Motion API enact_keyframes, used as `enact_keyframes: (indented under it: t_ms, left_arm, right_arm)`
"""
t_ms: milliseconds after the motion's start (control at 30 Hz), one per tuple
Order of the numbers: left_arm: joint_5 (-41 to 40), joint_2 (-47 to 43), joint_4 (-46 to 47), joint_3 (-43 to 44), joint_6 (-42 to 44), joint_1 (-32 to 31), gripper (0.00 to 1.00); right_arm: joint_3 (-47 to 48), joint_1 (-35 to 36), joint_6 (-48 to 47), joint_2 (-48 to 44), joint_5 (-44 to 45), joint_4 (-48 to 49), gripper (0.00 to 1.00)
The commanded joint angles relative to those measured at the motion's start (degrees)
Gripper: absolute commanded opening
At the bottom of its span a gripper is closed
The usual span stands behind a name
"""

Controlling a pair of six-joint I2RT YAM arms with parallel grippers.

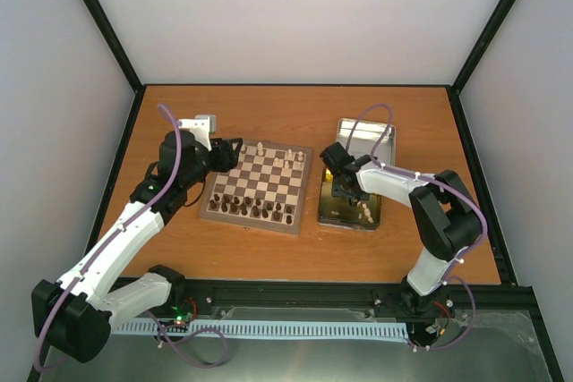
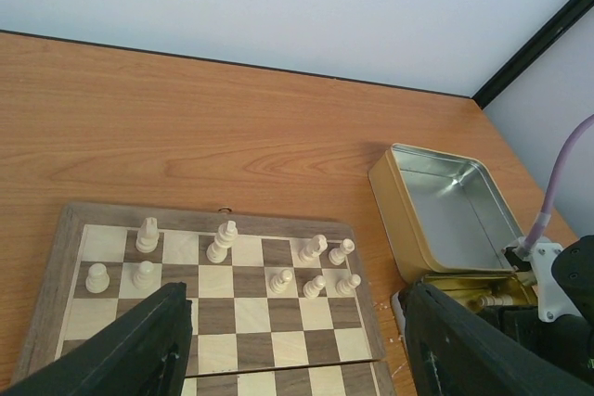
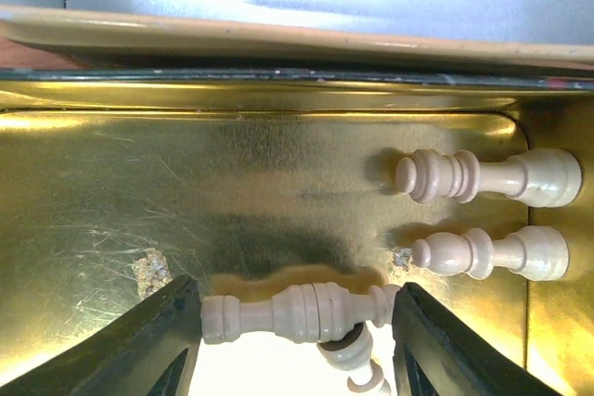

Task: Set up the chess pieces on the board
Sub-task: Pick up the chess piece from the storage box.

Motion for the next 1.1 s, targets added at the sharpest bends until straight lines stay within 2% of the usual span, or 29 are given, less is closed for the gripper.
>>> enact_keyframes:
  t_ms: [0,133,333,433,667,800,900,1067]
  left_arm:
    - [0.4,-0.4,1.7,0.3,-0.4,0.3,0.64]
    - [0.3,-0.4,1.6,0.3,-0.4,0.3,0.64]
    - [0.4,-0.1,1.6,0.5,-0.4,0.3,0.64]
    - [0.4,0.1,1.6,0.7,-0.3,0.3,0.64]
    - [0.4,0.1,1.4,0.7,-0.3,0.4,0.64]
    - [0.9,0.9,1.3,1.2,-0.3,0.4,0.64]
    - [0.9,1.1,0.8,1.5,-0.2,0.4,0.64]
    - [0.9,1.2,1.1,1.6,-0.2,0.4,0.64]
  right_arm:
    - [1.0,0.2,1.1,-2.2,1.2,-0.4,0.56]
    - [-1.0,0.2,-1.7,-4.3,-0.1,2.3,0.5]
    - [-3.7,-0.7,-17.5,-8.7,-3.7,6.7,0.56]
    - [-4.6,-2.8,-23.1,-10.3,-9.4,7.4,0.56]
    - [-5.0,-7.1,-32.7,-11.3,-16.7,2.1,0.51]
    - [-3.5,-8.3,-34.4,-10.2,-19.9,0.6,0.52]
    - [-2.3,-8.6,-34.9,-7.8,-18.5,-0.3,0.51]
    - [0.6,-9.1,-36.2,-4.2,-17.4,-2.6,0.38]
